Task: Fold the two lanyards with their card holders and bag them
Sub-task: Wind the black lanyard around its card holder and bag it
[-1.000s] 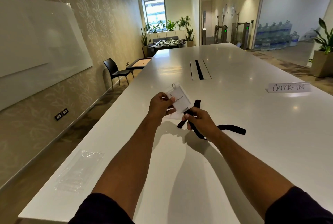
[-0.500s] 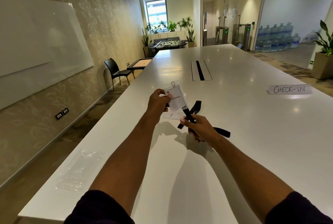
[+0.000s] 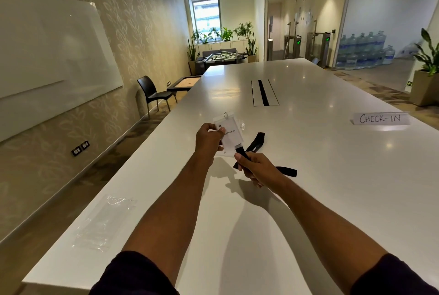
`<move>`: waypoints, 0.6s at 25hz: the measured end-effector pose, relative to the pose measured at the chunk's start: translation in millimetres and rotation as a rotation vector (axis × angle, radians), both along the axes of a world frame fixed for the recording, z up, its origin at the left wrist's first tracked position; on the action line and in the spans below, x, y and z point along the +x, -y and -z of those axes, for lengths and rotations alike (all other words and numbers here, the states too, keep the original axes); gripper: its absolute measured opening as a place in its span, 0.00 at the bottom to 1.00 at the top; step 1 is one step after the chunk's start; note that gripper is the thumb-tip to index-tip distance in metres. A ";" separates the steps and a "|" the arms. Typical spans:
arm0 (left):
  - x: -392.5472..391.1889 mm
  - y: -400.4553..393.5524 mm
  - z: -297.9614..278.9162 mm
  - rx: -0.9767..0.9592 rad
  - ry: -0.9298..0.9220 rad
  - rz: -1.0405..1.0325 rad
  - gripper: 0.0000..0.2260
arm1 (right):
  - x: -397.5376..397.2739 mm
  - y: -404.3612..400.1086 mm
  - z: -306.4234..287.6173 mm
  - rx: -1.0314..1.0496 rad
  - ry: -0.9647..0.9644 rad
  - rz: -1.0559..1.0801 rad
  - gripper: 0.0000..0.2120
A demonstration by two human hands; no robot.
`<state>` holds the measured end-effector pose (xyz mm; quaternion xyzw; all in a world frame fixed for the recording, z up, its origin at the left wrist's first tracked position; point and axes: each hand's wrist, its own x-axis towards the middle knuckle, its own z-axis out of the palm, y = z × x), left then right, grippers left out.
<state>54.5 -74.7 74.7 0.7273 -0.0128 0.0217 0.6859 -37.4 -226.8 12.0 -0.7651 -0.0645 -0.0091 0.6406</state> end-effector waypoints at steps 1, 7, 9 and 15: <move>-0.6 0.1 1.1 0.004 -0.002 0.013 0.07 | 0.1 -0.1 -0.4 -0.003 -0.018 -0.016 0.21; -4.6 4.5 9.1 -0.030 -0.017 0.044 0.06 | 2.3 -1.5 5.2 -0.017 -0.100 -0.109 0.23; -4.8 5.6 12.1 -0.055 -0.041 0.033 0.06 | 2.9 -1.5 7.6 0.003 -0.113 -0.146 0.23; -7.1 6.6 14.7 0.021 -0.025 0.035 0.07 | 2.1 1.9 8.6 0.055 -0.130 -0.155 0.23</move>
